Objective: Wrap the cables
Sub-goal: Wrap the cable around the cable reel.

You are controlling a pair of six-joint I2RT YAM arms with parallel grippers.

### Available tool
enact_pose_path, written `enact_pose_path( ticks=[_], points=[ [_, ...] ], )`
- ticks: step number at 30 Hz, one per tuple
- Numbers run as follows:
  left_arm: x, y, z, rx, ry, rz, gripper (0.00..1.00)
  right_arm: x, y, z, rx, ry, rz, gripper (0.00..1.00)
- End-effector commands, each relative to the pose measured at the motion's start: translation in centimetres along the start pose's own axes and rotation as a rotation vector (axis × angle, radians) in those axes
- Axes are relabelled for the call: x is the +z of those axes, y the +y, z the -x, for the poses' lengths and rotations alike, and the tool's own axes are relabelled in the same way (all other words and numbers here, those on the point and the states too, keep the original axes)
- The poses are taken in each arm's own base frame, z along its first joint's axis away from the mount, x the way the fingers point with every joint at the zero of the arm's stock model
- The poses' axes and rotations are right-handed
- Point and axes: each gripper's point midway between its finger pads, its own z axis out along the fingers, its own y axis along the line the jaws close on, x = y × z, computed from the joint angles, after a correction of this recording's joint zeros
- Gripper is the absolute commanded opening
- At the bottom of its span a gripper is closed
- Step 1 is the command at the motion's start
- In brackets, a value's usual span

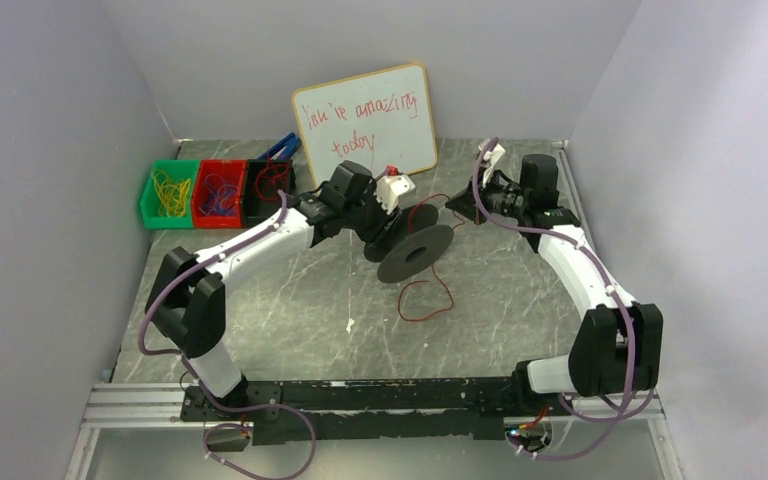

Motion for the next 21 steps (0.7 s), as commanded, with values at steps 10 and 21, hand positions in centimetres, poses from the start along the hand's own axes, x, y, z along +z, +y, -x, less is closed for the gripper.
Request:
enact_pose_path(
  ticks=[10,21],
  points=[
    [-0.2,-0.8,0.1,-0.061,-0.027,-0.014,0.42,1.6,0.6,-1.2,0.182,-0.036,0.132,0.0],
    [-0.2,-2.1,-0.2,-0.107,-0.032,-0.093,0.44,2.5,-0.6,-3.1,0.354,-0.048,0.125,0.0]
  ],
)
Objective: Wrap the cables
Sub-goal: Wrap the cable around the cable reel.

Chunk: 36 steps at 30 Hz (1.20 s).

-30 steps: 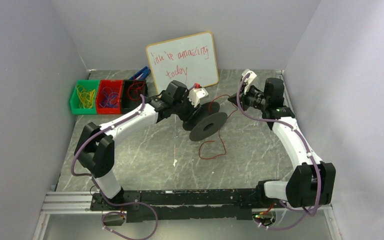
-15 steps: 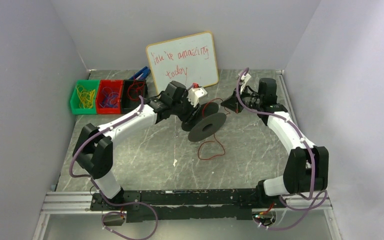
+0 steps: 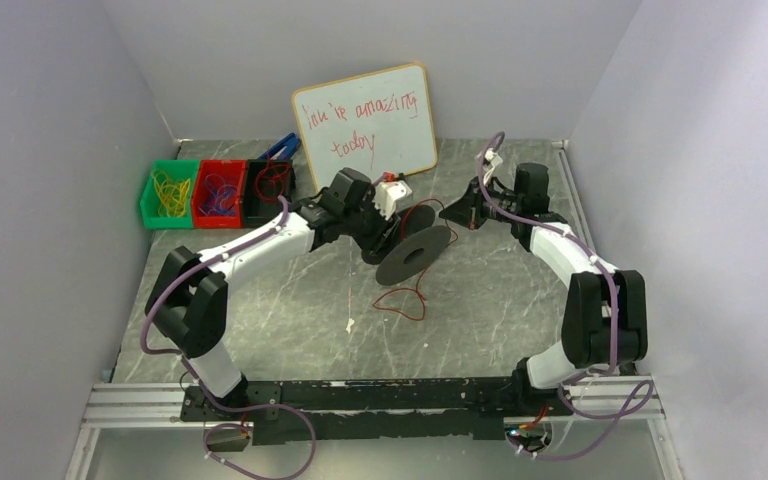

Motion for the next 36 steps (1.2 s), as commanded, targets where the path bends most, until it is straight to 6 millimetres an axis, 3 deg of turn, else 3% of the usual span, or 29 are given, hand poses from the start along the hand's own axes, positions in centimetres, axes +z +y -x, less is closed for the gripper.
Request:
enact_pose_path(
  ticks=[1,14,23,29,36],
  points=[
    [-0.7,-1.0,1.8,-0.029,-0.064,-0.058,0.45,0.1,-0.3,0.8,0.043,-0.05,0.038,0.0],
    [-0.5,-0.4,2.3,-0.172,-0.067,-0.076,0.51,0.3,-2.3,-0.7,0.137,-0.03,0.034,0.0],
    [-0.6,1.5,1.7,-0.393,-0.04,0.07,0.51,1.5,-3.3,-1.8,0.206,0.019,0.087,0.0],
    [-1.4,3.5,0.9,-0.502,0.005,0.235,0.5,2.3,-4.1,-1.1,0.222,0.029,0.106,0.0],
    [-1.3,3.6,0.7,-0.597,0.037,0.285,0.48,4.5,-4.5,-1.4,0.216,0.113,0.157,0.0]
  ],
)
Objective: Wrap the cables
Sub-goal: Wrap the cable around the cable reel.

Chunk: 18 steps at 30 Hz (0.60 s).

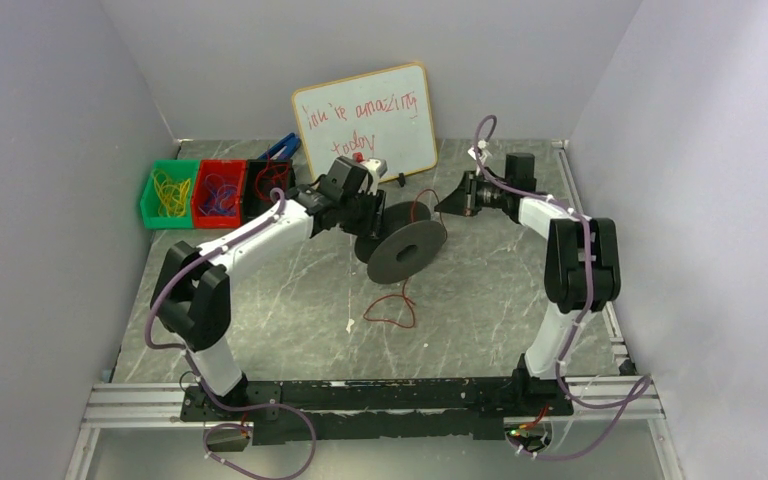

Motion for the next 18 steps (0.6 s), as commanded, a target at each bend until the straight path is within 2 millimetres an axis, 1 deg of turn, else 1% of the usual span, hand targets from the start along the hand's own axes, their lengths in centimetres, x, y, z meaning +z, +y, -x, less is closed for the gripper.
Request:
enact_pose_path(
  ticks=[1,3,6,9,14,17,18],
  points=[
    [-0.3,0.0,0.9,-0.089,-0.007,0.062,0.47,1.5,0.9,0.2,-0.04,0.067,0.062,0.0],
    [-0.4,-0.1,1.0,-0.094,-0.002,0.067,0.47,1.8,1.2,0.0,-0.048,0.083,0.072,0.0],
    [-0.6,-0.1,0.9,-0.084,-0.003,0.063,0.48,1.6,1.6,-0.3,-0.054,0.071,0.071,0.0],
    [-0.6,-0.2,0.8,-0.064,-0.005,0.056,0.49,1.3,1.8,-0.1,-0.081,0.041,0.045,0.0],
    [-0.8,-1.6,0.8,0.009,0.002,-0.01,0.51,1.6,1.7,0.7,-0.064,0.037,0.052,0.0],
    [-1.0,-2.4,0.9,0.054,0.006,-0.051,0.55,1.8,1.5,1.0,-0.056,0.034,0.045,0.0],
    [-1.2,-2.6,0.9,0.066,0.005,-0.06,0.55,1.8,1.5,1.4,-0.072,0.022,0.044,0.0]
  ],
)
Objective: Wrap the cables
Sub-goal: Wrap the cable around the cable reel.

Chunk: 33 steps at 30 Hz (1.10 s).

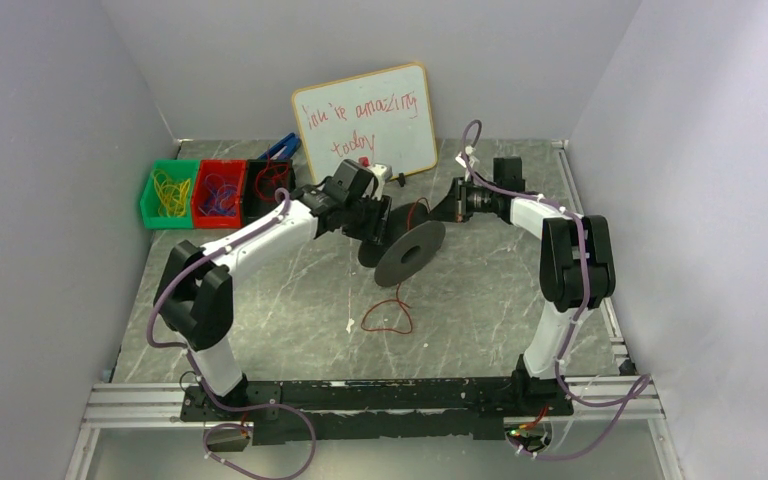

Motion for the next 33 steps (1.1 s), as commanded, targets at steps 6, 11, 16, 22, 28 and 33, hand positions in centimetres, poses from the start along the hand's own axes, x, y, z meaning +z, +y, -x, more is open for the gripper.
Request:
enact_pose_path(
  ticks=[6,11,16,22,28,33],
  points=[
    [-2.6,-2.0,2.2,0.116,-0.038,-0.07,0.58,-0.9,1.3,3.4,-0.131,-0.101,-0.027,0.0],
    [-3.9,-2.8,2.1,0.134,-0.016,-0.107,0.61,-2.0,1.5,4.2,-0.18,-0.136,-0.089,0.0],
    [-5.0,-4.8,1.7,0.129,0.011,-0.215,0.66,-2.3,0.9,4.8,-0.17,-0.131,-0.116,0.0],
    [-5.0,-5.3,1.1,0.057,0.035,-0.243,0.67,-1.8,0.5,4.9,-0.14,-0.088,-0.112,0.0],
    [-5.2,-6.5,1.9,-0.029,0.04,-0.287,0.66,-1.4,0.9,5.4,-0.135,-0.086,-0.112,0.0],
    [-5.5,-7.4,1.8,-0.079,0.064,-0.336,0.64,-0.9,1.1,5.4,-0.133,-0.076,-0.12,0.0]
  ],
)
